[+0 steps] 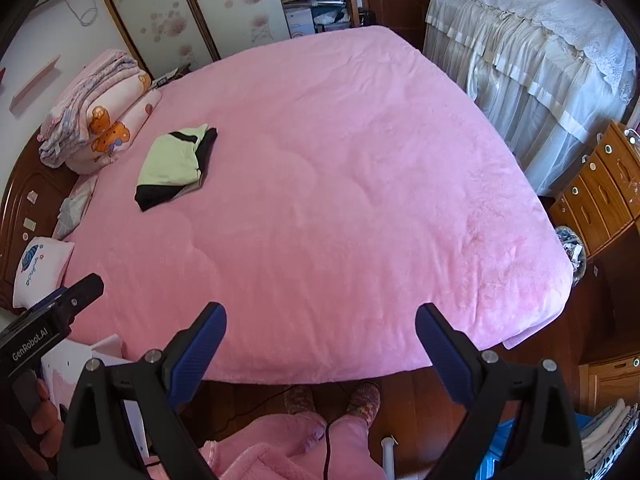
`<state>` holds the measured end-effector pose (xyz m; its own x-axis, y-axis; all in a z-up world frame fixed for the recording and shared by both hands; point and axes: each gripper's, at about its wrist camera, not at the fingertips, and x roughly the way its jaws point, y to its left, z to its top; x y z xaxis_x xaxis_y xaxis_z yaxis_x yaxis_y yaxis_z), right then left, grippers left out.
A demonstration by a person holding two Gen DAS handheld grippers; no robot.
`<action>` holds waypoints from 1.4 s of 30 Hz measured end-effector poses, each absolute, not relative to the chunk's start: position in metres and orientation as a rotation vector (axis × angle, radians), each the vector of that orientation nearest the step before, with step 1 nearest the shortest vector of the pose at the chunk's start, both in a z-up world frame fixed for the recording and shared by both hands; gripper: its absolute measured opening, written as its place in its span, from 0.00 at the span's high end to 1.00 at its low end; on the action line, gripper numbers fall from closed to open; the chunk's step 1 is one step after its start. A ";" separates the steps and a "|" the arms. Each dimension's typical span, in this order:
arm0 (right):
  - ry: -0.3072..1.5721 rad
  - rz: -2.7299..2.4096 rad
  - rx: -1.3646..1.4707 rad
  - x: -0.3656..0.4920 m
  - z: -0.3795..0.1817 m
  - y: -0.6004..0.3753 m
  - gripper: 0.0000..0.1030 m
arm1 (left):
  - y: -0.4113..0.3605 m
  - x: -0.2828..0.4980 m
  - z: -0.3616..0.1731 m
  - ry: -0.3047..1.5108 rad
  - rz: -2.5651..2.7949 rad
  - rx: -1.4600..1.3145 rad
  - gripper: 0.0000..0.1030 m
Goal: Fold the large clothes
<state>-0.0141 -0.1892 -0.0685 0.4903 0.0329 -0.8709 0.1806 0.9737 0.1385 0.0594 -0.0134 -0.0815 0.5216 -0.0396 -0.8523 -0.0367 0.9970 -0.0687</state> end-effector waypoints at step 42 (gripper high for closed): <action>1.066 -0.052 0.140 0.006 -0.067 -0.180 0.00 | -0.050 0.064 -0.078 0.999 -0.045 0.011 0.00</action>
